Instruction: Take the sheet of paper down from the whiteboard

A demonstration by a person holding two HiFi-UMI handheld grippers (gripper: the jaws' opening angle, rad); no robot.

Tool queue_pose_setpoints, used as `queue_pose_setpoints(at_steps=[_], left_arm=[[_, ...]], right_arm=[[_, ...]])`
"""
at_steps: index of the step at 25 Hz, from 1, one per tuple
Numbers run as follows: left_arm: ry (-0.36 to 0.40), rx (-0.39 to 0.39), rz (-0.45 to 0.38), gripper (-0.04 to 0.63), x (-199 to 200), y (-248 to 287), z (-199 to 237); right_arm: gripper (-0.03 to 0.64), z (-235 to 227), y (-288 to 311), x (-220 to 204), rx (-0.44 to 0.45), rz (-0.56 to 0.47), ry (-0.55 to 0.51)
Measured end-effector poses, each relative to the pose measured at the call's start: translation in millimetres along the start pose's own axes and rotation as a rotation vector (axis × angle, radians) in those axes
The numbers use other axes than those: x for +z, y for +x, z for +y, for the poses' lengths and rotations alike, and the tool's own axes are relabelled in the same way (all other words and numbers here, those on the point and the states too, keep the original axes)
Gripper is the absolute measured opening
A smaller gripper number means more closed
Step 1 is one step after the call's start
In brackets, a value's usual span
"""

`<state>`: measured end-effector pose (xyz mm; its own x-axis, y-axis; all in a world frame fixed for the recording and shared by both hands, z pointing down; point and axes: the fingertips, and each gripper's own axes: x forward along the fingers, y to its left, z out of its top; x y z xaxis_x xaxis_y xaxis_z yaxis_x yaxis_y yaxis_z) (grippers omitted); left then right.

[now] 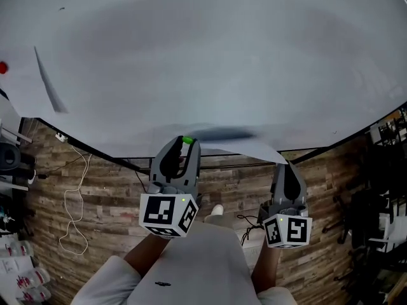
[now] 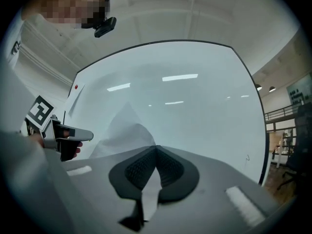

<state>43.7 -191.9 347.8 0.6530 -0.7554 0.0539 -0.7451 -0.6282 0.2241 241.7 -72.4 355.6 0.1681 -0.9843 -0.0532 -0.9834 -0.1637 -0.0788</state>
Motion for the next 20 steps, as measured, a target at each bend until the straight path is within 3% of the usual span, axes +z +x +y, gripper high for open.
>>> queue_pose_setpoints(at_steps=[13, 20], left_arm=[[-0.003, -0.108, 0.095, 0.124, -32.3, -4.7, -11.7], [0.01, -0.155, 0.109, 0.124, -28.7, -8.1, -21.0]], right_arm=[[0.009, -31.5, -52.8, -7.6, -0.184, -0.025, -0.001], [0.009, -39.9, -77.2, 12.8, -0.252, -0.072, -0.03]])
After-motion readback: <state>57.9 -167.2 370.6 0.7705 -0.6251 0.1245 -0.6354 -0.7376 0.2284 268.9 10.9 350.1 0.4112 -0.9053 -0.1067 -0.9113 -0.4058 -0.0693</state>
